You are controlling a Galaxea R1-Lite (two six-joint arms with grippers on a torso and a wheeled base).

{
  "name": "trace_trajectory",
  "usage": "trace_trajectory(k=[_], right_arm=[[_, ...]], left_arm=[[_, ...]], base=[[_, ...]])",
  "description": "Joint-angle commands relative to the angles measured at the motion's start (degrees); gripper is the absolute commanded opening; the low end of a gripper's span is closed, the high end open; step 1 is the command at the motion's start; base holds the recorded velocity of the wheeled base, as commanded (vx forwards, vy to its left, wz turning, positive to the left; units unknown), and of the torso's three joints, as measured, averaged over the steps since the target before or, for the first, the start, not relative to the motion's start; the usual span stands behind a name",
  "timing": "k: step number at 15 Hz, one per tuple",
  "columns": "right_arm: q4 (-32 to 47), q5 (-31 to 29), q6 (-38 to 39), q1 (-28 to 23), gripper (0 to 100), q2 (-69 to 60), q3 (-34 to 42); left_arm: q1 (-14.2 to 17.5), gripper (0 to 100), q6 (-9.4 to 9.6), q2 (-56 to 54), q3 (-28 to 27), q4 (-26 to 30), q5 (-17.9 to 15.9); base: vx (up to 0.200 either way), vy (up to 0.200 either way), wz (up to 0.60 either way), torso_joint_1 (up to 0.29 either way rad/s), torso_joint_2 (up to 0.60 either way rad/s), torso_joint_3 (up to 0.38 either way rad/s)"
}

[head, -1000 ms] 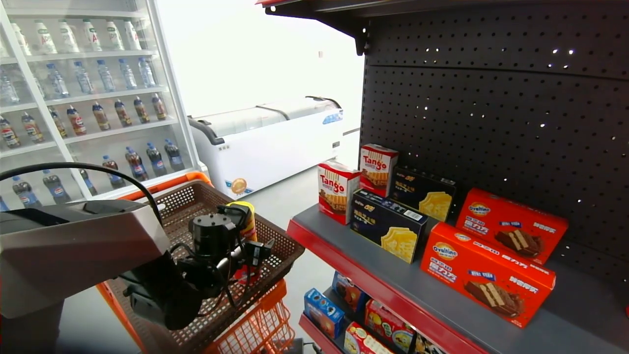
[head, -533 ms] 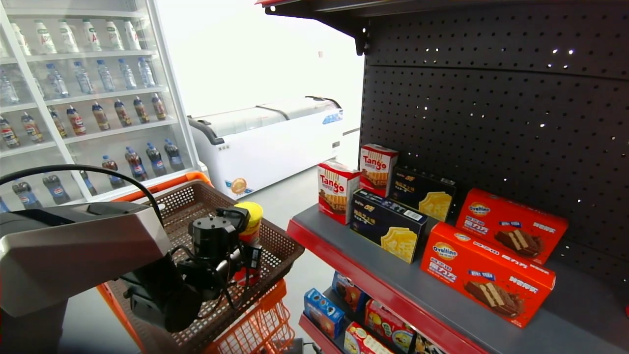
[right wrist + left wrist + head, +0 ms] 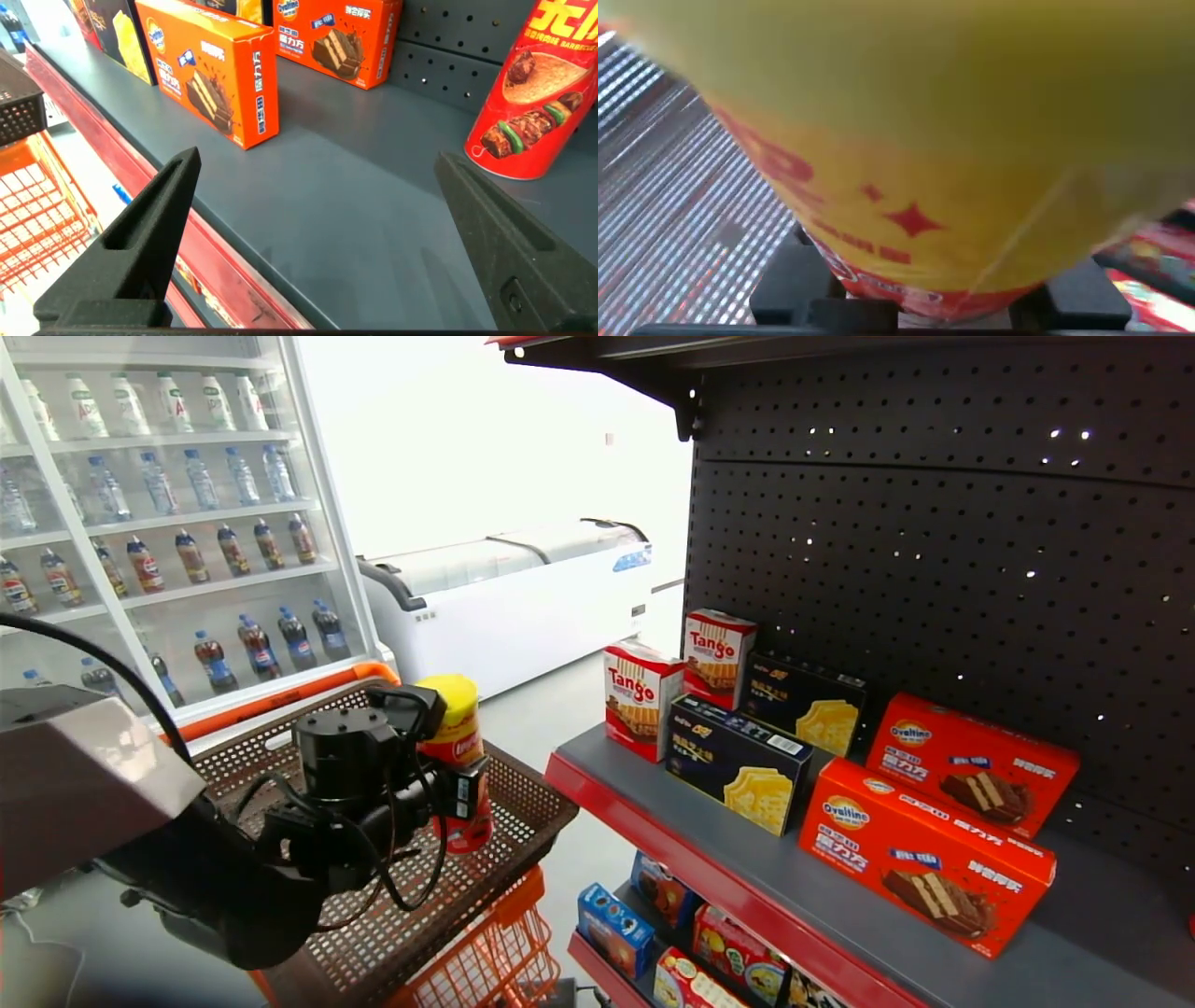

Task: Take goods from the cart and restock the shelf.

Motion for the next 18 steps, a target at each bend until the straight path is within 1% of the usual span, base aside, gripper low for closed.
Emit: trace_trajectory(k=[1,2,3,4,5,6,7,8,9,10,12,14,18], right_arm=[[0.0,0.0,0.0,0.0,100,0.0,0.0],[0.0,0.0,0.0,0.0,100,0.0,0.0],[0.0,0.0,0.0,0.0,100,0.0,0.0],[0.0,0.0,0.0,0.0,100,0.0,0.0],[0.0,0.0,0.0,0.0,100,0.0,0.0],[0.0,0.0,0.0,0.0,100,0.0,0.0],[0.0,0.0,0.0,0.0,100,0.0,0.0],[0.0,0.0,0.0,0.0,100,0.0,0.0],[0.0,0.0,0.0,0.0,100,0.0,0.0],[0.0,0.0,0.0,0.0,100,0.0,0.0],[0.0,0.0,0.0,0.0,100,0.0,0.0],[0.0,0.0,0.0,0.0,100,0.0,0.0],[0.0,0.0,0.0,0.0,100,0.0,0.0]], left_arm=[[0.2,0,-0.13,-9.8,-0.1,5.1,-3.0],[0.3,0,-0.13,-11.3,-0.2,7.3,-3.2],[0.5,0,-0.22,-17.5,-0.1,14.0,-6.8],[0.4,0,-0.22,-19.1,-0.1,15.7,-7.9],[-0.3,0,-0.22,-24.1,-0.7,20.4,-10.0],[-0.9,0,-0.13,-26.5,-1.3,23.5,-10.3],[-2.9,0,-0.22,-30.1,-2.5,30.0,-10.3],[-3.9,0,-0.22,-32.6,-4.1,35.0,-10.2],[-4.4,0,-0.22,-33.8,-5.2,38.1,-10.1],[-4.6,0,-0.13,-34.5,-5.9,39.8,-10.2],[-4.5,0,-0.13,-35.9,-10.6,46.5,-9.3],[-4.5,0,0.04,-37.9,-13.2,50.8,-8.7],[-4.4,0,-0.05,-38.4,-14.9,50.8,-8.9]], base=[[0.000,0.000,0.00,0.000,0.00,0.000],[0.000,0.000,0.00,0.000,0.00,0.000],[0.000,0.000,0.00,0.000,0.00,0.000],[0.000,0.000,0.00,0.000,0.00,0.000],[0.000,0.000,0.00,0.000,0.00,0.000],[0.000,0.000,0.00,0.000,0.00,0.000],[0.000,0.000,0.00,0.000,0.00,0.000],[0.000,0.000,0.00,0.000,0.00,0.000],[0.000,0.000,0.00,0.000,0.00,0.000],[0.000,0.000,0.00,0.000,0.00,0.000],[0.000,0.000,0.00,0.000,0.00,0.000],[0.000,0.000,0.00,0.000,0.00,0.000],[0.000,0.000,0.00,0.000,0.00,0.000]])
